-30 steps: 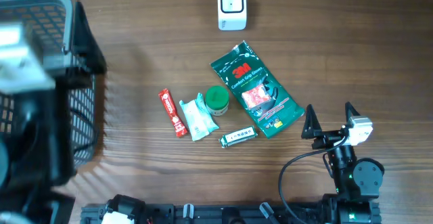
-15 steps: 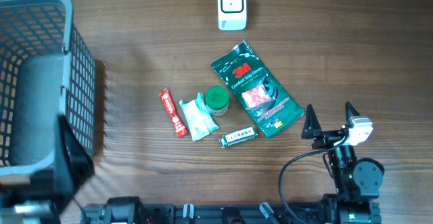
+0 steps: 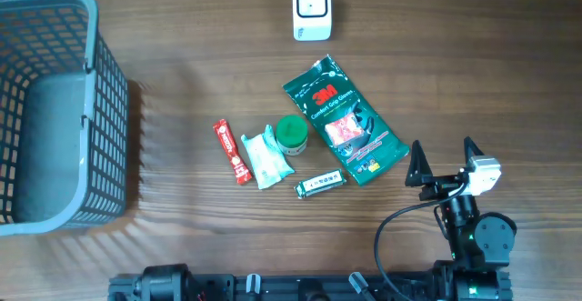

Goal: Scan the item barcode

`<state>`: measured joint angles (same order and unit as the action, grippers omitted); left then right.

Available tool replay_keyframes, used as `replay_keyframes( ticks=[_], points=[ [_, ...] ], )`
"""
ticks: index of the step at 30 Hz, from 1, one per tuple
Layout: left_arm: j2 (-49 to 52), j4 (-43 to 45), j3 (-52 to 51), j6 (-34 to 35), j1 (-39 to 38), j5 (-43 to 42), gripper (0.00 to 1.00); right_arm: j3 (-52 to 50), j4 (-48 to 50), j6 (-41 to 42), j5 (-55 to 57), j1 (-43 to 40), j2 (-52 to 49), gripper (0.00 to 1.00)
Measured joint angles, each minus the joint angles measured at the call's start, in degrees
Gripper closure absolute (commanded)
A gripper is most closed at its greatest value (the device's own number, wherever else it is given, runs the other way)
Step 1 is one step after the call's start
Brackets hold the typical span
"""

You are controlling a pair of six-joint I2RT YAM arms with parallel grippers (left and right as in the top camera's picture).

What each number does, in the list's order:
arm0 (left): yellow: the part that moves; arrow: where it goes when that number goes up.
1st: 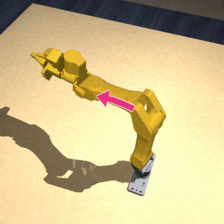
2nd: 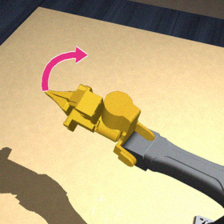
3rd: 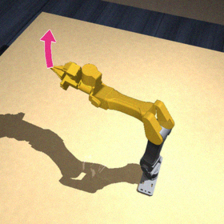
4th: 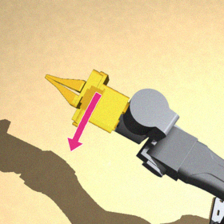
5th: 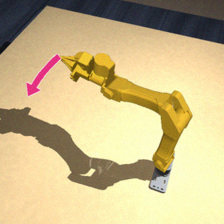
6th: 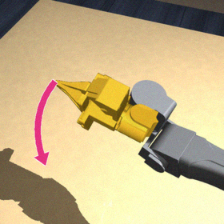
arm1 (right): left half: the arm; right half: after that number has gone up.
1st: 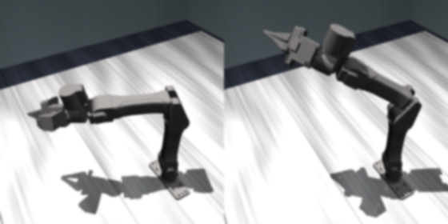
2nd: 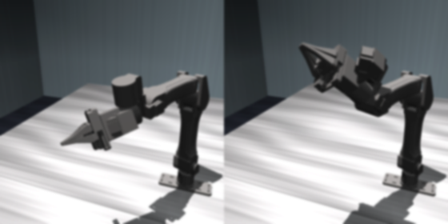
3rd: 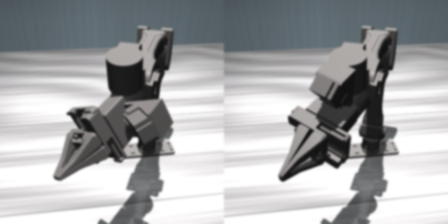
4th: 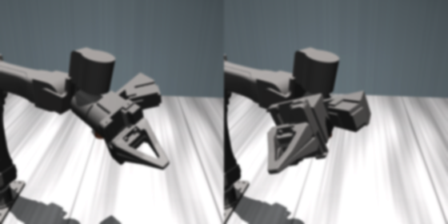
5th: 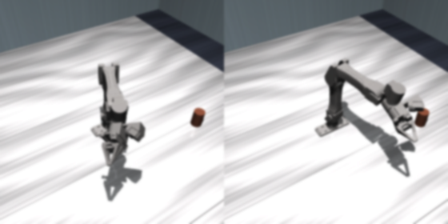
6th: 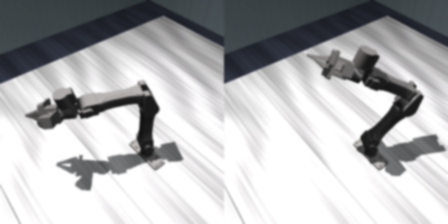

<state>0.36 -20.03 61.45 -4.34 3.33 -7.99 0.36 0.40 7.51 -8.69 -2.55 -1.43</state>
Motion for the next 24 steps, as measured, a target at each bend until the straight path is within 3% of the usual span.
replay_keyframes(
  ticks=[8,16,19,22,24],
  points=[
    [0.2,10.2,-1.4,0.0,0.0,2.8,0.0,0.0,0.0,0.0,0.0,0.0,0.0,0.0],
    [0.9,-16.7,-4.3,1.8,0.0,4.3,0.0,0.0,0.0,0.2,0.0,0.0,0.0,0.0],
    [1.2,-15.3,-11.2,2.1,0.0,3.0,0.0,0.0,1.9,3.4,-0.2,0.0,0.0,0.0],
    [1.5,-13.9,-20.0,2.8,0.0,1.4,0.0,0.1,8.4,10.7,-8.1,0.0,0.0,0.0],
    [2.1,-14.3,-25.0,3.2,0.0,0.7,0.0,1.6,4.1,13.7,-13.4,0.0,-0.3,0.0]
  ],
)
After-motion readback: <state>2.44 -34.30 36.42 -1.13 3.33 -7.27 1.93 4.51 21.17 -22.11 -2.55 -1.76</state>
